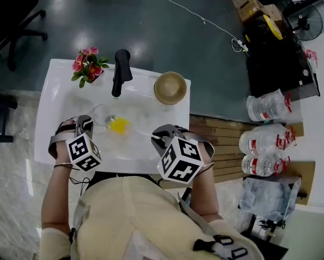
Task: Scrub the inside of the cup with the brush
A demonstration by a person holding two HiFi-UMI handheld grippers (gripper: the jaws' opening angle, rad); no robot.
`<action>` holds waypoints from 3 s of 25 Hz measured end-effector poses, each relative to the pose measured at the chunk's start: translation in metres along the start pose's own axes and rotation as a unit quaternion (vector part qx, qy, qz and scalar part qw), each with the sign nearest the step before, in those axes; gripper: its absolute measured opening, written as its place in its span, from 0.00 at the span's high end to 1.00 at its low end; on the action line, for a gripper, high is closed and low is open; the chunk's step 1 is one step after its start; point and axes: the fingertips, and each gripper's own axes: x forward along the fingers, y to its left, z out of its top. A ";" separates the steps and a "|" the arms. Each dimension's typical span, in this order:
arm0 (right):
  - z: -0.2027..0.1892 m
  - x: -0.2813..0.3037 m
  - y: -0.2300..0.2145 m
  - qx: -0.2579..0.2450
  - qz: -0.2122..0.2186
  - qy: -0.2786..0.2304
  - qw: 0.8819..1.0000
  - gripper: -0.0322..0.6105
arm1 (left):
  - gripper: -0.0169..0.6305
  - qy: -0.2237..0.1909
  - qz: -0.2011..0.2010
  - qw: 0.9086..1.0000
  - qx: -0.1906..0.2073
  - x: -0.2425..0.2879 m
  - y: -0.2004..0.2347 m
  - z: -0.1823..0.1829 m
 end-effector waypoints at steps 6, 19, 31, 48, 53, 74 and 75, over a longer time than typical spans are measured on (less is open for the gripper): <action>0.015 -0.013 -0.016 -0.001 -0.028 -0.040 0.999 0.88 | 0.89 0.000 0.003 1.000 0.017 -0.002 -0.002 -0.001; 0.057 0.038 -0.018 -0.083 -0.006 -0.032 0.996 0.88 | 0.89 0.003 0.006 0.998 0.057 -0.003 -0.009 -0.002; 0.088 0.057 -0.019 -0.195 -0.022 0.013 0.981 0.88 | 0.89 0.000 -0.008 0.997 0.076 -0.003 -0.017 0.003; 0.073 0.073 -0.028 -0.054 0.089 -0.034 0.994 0.88 | 0.89 -0.006 -0.015 0.999 0.052 -0.007 -0.023 0.004; 0.065 0.077 -0.020 -0.010 0.087 -0.049 0.995 0.88 | 0.89 -0.010 -0.022 0.999 0.027 -0.008 -0.023 0.002; 0.062 0.071 0.007 -0.128 -0.049 0.031 0.990 0.88 | 0.89 -0.018 -0.027 0.999 -0.004 -0.007 -0.025 0.004; 0.064 0.069 0.006 -0.129 -0.053 0.030 0.990 0.88 | 0.89 -0.018 -0.027 0.999 -0.006 -0.007 -0.025 0.004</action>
